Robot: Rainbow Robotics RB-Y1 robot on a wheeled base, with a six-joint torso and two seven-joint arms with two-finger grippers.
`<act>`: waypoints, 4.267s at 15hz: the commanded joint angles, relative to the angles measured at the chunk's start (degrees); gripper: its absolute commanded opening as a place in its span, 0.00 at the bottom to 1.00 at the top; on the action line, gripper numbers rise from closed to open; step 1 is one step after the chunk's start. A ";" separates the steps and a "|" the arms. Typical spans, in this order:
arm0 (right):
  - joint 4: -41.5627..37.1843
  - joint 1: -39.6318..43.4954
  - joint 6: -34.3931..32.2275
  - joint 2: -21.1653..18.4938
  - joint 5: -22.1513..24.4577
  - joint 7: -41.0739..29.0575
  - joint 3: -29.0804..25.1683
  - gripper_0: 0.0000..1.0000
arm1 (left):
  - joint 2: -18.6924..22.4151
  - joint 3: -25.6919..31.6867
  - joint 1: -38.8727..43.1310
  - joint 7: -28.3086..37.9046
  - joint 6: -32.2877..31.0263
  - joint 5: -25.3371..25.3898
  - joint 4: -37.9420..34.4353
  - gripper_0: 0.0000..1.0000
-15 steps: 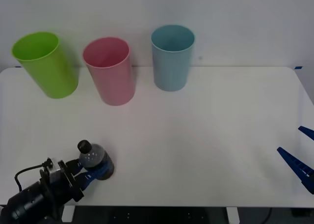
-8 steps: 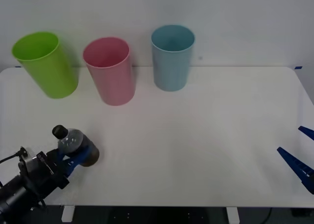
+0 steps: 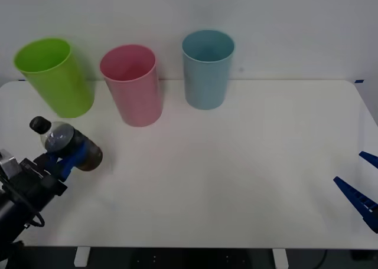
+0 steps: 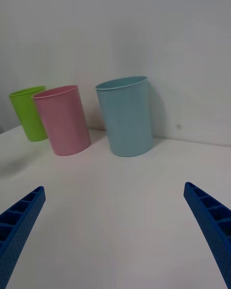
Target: Grasp the object on the table and drop it into the matching bin: aluminum can to the light blue bin, PET bottle to the pink bin.
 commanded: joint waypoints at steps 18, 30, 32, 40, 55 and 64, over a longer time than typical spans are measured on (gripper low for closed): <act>0.00 0.00 0.00 0.00 0.00 0.00 0.00 1.00 | 5.43 -1.43 -16.78 34.56 21.13 -14.68 -14.22 0.02; 0.00 0.00 0.00 0.00 0.00 0.00 0.00 1.00 | 5.43 -1.78 -33.22 35.62 21.83 -29.88 -0.51 0.02; 0.00 0.00 0.00 0.00 0.00 0.00 0.00 1.00 | 5.43 -2.04 -35.85 35.88 21.39 -32.78 1.68 0.02; 0.00 0.00 0.00 0.00 0.00 0.00 0.00 1.00 | 5.25 -5.65 -43.32 38.61 21.39 -40.25 7.84 0.03; 0.00 0.00 0.00 0.00 0.00 0.00 0.00 1.00 | 2.97 -6.88 -45.78 39.57 21.48 -43.95 9.24 1.00; 0.00 0.00 0.00 0.00 0.00 0.00 0.00 1.00 | 3.50 -6.79 -39.98 37.82 21.39 -34.19 5.46 1.00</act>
